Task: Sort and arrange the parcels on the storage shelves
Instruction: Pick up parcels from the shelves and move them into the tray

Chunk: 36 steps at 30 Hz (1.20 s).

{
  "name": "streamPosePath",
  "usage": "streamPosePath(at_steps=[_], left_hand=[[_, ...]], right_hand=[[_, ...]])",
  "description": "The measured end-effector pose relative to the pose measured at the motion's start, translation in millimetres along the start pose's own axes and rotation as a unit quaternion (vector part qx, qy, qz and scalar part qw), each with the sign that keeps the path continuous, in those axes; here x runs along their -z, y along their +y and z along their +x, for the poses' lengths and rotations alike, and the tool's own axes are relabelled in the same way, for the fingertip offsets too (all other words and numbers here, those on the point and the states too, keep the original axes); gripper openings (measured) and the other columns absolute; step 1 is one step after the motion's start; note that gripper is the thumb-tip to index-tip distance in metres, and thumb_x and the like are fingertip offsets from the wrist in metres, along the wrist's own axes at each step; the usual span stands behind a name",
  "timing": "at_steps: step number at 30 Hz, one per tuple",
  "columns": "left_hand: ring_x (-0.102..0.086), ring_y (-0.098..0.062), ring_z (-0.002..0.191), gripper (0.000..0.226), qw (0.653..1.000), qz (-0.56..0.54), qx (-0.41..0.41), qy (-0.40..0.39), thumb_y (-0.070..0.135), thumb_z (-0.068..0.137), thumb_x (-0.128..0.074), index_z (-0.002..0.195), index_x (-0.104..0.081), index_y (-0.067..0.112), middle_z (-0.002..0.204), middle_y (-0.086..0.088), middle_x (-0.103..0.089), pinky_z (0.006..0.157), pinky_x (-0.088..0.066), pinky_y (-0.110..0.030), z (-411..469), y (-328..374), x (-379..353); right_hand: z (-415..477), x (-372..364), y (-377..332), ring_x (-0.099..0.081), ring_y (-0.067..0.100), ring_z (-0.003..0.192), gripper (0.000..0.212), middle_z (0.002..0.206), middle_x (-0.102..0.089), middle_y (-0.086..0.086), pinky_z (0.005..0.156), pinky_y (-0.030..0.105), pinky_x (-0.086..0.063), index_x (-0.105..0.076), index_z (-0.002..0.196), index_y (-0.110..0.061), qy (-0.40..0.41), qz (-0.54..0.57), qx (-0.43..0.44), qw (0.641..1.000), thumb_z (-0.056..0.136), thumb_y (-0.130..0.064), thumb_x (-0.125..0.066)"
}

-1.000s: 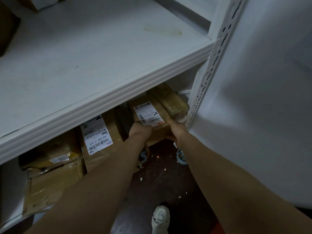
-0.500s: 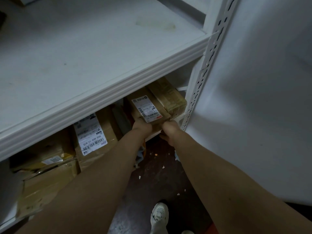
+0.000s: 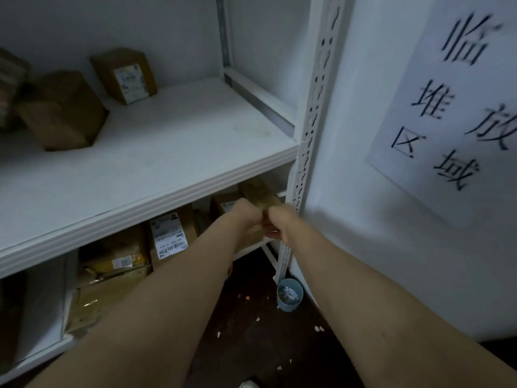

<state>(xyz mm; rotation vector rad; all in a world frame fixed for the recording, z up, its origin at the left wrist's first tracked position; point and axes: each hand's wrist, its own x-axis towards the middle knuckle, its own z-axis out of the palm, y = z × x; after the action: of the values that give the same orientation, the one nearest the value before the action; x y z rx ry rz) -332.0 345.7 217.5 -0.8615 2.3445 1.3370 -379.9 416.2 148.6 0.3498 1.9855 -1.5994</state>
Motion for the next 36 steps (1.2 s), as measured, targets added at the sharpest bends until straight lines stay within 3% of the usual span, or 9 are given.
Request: streamPosePath(at_steps=[4,8,11,13,17,19,26,32,36], left_hand=[[-0.05,-0.018,0.064,0.016,0.997,0.014,-0.071,0.025,0.005,0.093,-0.048,0.078,-0.053,0.005,0.084,-0.011,-0.055,0.055,-0.042,-0.024,-26.0,9.9,17.8],[-0.061,-0.03,0.1,0.027,0.992,0.018,-0.101,0.078,0.01,0.09,-0.054,0.112,-0.057,-0.005,0.108,-0.018,-0.061,0.074,-0.046,-0.028,-57.1,12.4,50.4],[-0.056,-0.027,0.085,0.009,0.986,0.047,-0.117,0.109,0.006,0.087,-0.054,0.083,-0.057,-0.002,0.09,-0.017,-0.057,0.064,-0.043,-0.027,-70.1,12.8,80.3],[-0.047,-0.02,0.074,0.021,0.983,0.05,-0.114,0.134,0.003,0.087,-0.054,0.068,-0.046,0.004,0.076,-0.009,-0.048,0.051,-0.034,-0.022,-69.5,8.0,105.6],[-0.048,-0.02,0.079,0.004,0.976,0.044,-0.113,0.182,0.004,0.091,-0.053,0.091,-0.055,0.002,0.091,-0.01,-0.054,0.058,-0.04,-0.022,-64.1,-4.3,162.2],[-0.055,-0.025,0.093,0.026,0.97,0.053,-0.104,0.212,0.006,0.09,-0.052,0.114,-0.058,-0.001,0.112,-0.018,-0.06,0.075,-0.048,-0.031,-54.2,-13.6,193.5],[-0.048,-0.019,0.073,0.01,0.953,0.08,-0.088,0.278,0.004,0.091,-0.05,0.082,-0.054,0.006,0.07,-0.004,-0.044,0.065,-0.04,-0.026,-8.1,-36.3,289.9],[-0.056,-0.026,0.112,0.035,0.937,0.187,-0.101,0.278,0.007,0.092,-0.05,0.126,-0.055,0.012,0.123,-0.01,-0.057,0.094,-0.049,-0.034,31.8,-29.2,316.8],[-0.051,-0.027,0.12,0.041,0.913,0.275,-0.128,0.272,0.008,0.094,-0.047,0.134,-0.049,0.014,0.132,-0.011,-0.052,0.099,-0.047,-0.037,67.8,-15.9,322.5]], right_hand=[[-45.5,9.8,-33.0,-0.058,0.025,0.057,0.013,0.083,-0.065,0.02,0.052,0.031,-0.05,-0.063,0.093,-0.002,-0.002,-0.028,0.041,0.999,0.085,-0.007,-0.054],[-87.2,-2.2,-65.3,-0.065,0.029,0.07,0.014,0.083,-0.068,0.018,0.063,0.038,-0.058,-0.067,0.094,-0.003,-0.028,-0.04,0.088,0.995,0.088,-0.008,-0.055],[-105.3,-19.3,-84.8,-0.068,0.028,0.078,0.015,0.086,-0.071,0.017,0.075,0.039,-0.059,-0.067,0.095,-0.001,-0.031,-0.091,0.126,0.987,0.088,-0.006,-0.055],[-114.1,-36.9,-99.2,-0.065,0.023,0.071,0.013,0.08,-0.07,0.013,0.074,0.035,-0.057,-0.067,0.095,-0.001,-0.044,-0.11,0.139,0.983,0.089,-0.006,-0.056],[-116.9,-84.1,-133.2,-0.065,0.02,0.077,0.011,0.089,-0.071,0.012,0.077,0.035,-0.056,-0.065,0.095,-0.003,-0.052,-0.156,0.173,0.971,0.091,-0.009,-0.057],[-114.1,-114.0,-150.4,-0.062,0.021,0.078,0.008,0.09,-0.068,0.013,0.079,0.035,-0.055,-0.063,0.092,-0.004,-0.058,-0.178,0.195,0.963,0.09,-0.007,-0.056],[-73.6,-204.0,-192.4,-0.06,0.026,0.086,0.024,0.095,-0.063,0.013,0.079,0.038,-0.053,-0.068,0.107,0.001,-0.065,-0.228,0.274,0.932,0.091,-0.012,-0.056],[-34.6,-237.0,-213.9,-0.057,0.025,0.096,0.028,0.104,-0.062,0.01,0.09,0.034,-0.048,-0.068,0.116,-0.009,-0.036,-0.282,0.294,0.912,0.095,-0.02,-0.053],[-5.3,-245.7,-231.5,-0.054,0.03,0.118,0.033,0.129,-0.059,0.012,0.095,0.031,-0.042,-0.061,0.126,-0.012,-0.025,-0.321,0.313,0.893,0.095,-0.018,-0.051]])
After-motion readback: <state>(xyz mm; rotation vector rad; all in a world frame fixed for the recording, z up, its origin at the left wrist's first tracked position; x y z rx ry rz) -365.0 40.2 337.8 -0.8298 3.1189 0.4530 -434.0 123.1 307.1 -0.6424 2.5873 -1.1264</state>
